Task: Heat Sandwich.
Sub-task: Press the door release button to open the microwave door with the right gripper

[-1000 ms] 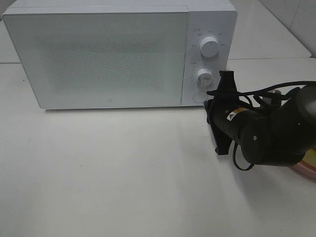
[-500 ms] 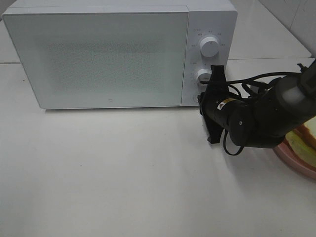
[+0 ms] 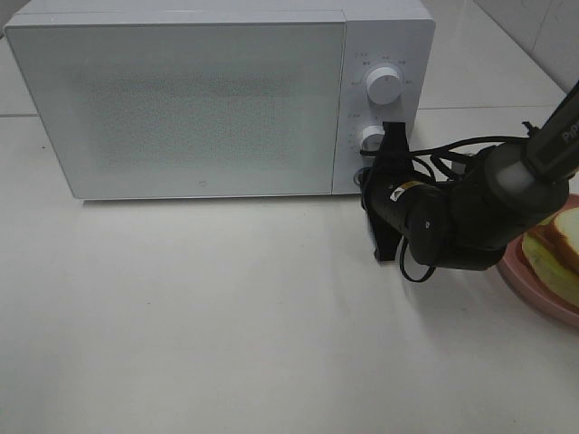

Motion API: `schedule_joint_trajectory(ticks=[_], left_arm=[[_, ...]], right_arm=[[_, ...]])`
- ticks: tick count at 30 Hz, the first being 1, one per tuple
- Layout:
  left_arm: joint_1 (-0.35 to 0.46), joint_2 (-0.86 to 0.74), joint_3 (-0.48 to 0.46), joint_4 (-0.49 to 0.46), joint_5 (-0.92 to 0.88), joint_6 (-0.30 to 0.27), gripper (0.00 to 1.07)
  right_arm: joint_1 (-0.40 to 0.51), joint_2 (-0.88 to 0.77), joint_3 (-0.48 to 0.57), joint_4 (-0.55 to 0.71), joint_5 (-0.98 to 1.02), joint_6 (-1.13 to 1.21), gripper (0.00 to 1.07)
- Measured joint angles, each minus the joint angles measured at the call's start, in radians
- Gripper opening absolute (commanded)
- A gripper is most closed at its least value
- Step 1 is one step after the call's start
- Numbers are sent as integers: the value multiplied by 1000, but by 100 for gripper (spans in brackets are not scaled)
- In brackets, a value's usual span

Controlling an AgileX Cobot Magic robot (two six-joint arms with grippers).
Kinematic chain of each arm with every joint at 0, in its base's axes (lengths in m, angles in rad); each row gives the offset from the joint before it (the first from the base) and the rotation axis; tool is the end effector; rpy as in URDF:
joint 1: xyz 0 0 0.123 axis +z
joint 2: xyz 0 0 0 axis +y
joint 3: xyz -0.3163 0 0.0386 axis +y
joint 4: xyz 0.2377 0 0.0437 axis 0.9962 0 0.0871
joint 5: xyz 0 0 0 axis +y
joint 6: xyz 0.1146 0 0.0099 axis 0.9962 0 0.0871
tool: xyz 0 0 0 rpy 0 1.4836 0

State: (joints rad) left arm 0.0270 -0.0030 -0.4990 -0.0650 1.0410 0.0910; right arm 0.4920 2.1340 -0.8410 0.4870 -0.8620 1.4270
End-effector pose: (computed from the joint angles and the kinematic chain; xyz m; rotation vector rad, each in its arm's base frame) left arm -0.0256 -0.0071 0.2632 0.0670 2.0198 -0.0027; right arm 0.3785 0.1565 0.1107 1.4532 1.5478 1.0870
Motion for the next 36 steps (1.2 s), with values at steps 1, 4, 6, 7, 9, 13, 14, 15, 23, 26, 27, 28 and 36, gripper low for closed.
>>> schedule_joint_trajectory(ticks=[1,4,6,7,9,13,14,15,23,26,27,28,36], left_arm=[[0,0,0,0,0,0,97],[0,0,0,0,0,0,97],[0,0,0,0,0,0,97],[0,0,0,0,0,0,97],[0,0,0,0,0,0,97],[0,0,0,0,0,0,97],[0,0,0,0,0,0,97],[0,0,0,0,0,0,97],[0,0,0,0,0,0,97],[0,0,0,0,0,0,97],[0,0,0,0,0,0,97],[0,0,0,0,0,0,97],[0,0,0,0,0,0,97]], right_arm=[[0,4,0,1,-10,-3,0],[3,7,1,4,-25,-5,0],[4,7,1,8,-30,-5,0],[4,7,1,8,-30,-5,0],[5,7,1,12,-38,-5,0],[6,7,5,14,-48,-5,0],[6,7,4,15,-48,-5,0],[7,8,-1,20,-43,-5,0],[-7,8,-42,38,20,-26,0],[-18,10,-75,37,87,-40,0],[-18,10,-75,37,87,-40,0],[-20,12,-85,40,111,-44,0],[-21,20,-107,59,143,-49,0]])
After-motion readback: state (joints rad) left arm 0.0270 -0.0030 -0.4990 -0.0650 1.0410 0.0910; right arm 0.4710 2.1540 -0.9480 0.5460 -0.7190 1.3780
